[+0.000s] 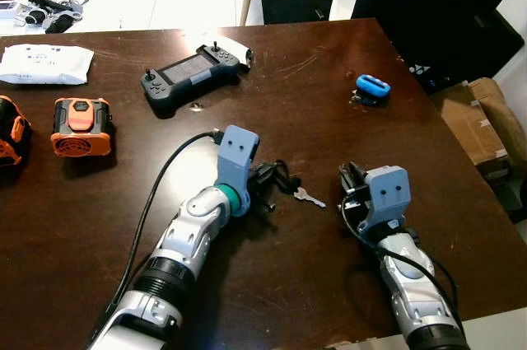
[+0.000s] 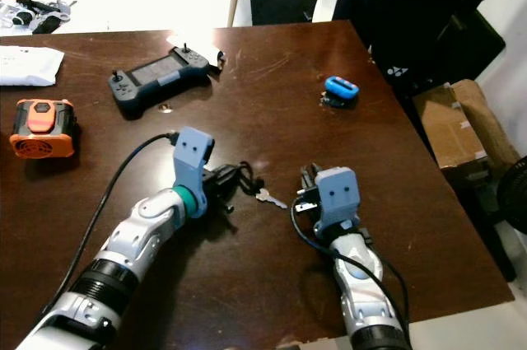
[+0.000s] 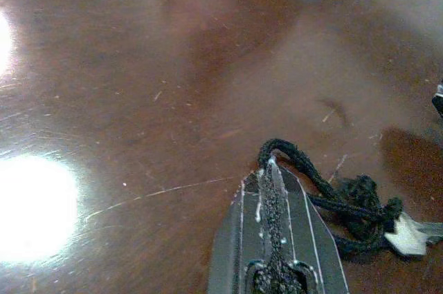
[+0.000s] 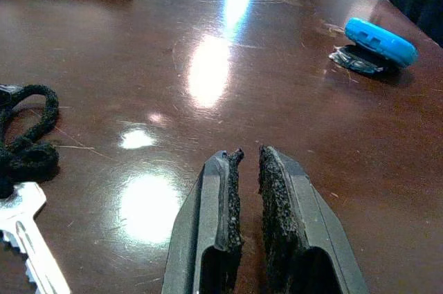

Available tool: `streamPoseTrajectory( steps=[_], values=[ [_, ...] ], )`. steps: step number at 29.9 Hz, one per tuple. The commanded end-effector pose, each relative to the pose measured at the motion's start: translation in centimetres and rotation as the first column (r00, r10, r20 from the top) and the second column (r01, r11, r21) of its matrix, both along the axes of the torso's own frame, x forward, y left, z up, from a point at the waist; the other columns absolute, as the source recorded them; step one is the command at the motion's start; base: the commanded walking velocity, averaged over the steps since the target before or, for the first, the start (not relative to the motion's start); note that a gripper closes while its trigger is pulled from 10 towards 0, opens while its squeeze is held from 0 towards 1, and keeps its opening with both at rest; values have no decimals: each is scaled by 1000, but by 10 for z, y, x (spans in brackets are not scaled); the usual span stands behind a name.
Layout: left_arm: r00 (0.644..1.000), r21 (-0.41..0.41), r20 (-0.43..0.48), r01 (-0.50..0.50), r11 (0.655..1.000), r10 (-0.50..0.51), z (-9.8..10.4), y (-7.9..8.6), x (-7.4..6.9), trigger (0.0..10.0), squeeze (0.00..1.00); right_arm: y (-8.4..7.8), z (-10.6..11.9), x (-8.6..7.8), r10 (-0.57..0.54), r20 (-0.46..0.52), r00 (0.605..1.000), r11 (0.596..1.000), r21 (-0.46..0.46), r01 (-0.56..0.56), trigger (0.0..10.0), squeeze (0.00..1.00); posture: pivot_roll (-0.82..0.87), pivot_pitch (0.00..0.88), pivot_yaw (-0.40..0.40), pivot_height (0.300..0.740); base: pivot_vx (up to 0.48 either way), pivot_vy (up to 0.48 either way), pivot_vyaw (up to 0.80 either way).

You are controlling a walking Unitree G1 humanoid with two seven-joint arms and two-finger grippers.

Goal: Hang keys on a hook

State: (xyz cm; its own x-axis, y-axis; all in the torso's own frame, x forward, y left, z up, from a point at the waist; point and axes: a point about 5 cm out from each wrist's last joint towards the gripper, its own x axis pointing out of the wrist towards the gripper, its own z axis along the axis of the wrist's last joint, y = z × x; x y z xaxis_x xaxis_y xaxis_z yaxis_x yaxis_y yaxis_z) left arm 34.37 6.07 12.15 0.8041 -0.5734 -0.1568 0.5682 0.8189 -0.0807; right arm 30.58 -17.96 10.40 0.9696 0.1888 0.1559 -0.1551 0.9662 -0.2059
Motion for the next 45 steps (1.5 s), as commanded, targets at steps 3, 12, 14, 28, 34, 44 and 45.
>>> streamPoseTrajectory(
  steps=[3, 12, 14, 28, 34, 44, 45],
  values=[
    [996, 29, -87, -22, 999, 24, -27, 12, -13, 0, 0, -4, -5, -4, -8, -17, 1000, 1000, -10, 8, 10000, 0, -128, 178, 24, 740, 0, 0, 0],
    [999, -21, -5, -35, 999, 35, -8, 8, -12, 0, 0, -5, -6, -4, -8, -21, 1000, 1000, -10, 7, 10000, 0, -121, 179, 22, 740, 0, 0, 0],
    [997, -66, 46, -52, 996, 55, 8, 0, -3, 0, 0, -3, -5, -2, -3, -20, 1000, 1000, -10, 2, 10000, 0, -120, 175, 17, 740, 0, 0, 0],
    [938, -132, 347, 37, 991, 11, 103, -47, 21, 0, 0, 0, -5, -2, 0, -18, 1000, 1000, -11, -1, 10000, 0, -144, 176, 33, 740, 0, 0, 0],
    [866, 92, 407, 278, 956, -291, 83, -52, -9, 0, 0, -2, -7, -6, -15, -15, 1000, 1000, -7, 15, 10000, 0, -154, 182, 41, 740, 0, 0, 0],
    [894, 196, 287, 298, 934, -345, 37, -14, -43, 10000, 1000, -8, -12, -10, -24, -36, 999, 1000, -13, 24, 10000, 0, -118, 189, 30, 740, 0, 0, 0],
    [912, 193, 275, 257, 947, -303, 33, -13, -41, 10000, 1000, -7, -12, -9, -17, -39, 999, 1000, -17, 17, 10000, 0, -111, 189, 24, 740, 0, 0, 0]
  ],
)
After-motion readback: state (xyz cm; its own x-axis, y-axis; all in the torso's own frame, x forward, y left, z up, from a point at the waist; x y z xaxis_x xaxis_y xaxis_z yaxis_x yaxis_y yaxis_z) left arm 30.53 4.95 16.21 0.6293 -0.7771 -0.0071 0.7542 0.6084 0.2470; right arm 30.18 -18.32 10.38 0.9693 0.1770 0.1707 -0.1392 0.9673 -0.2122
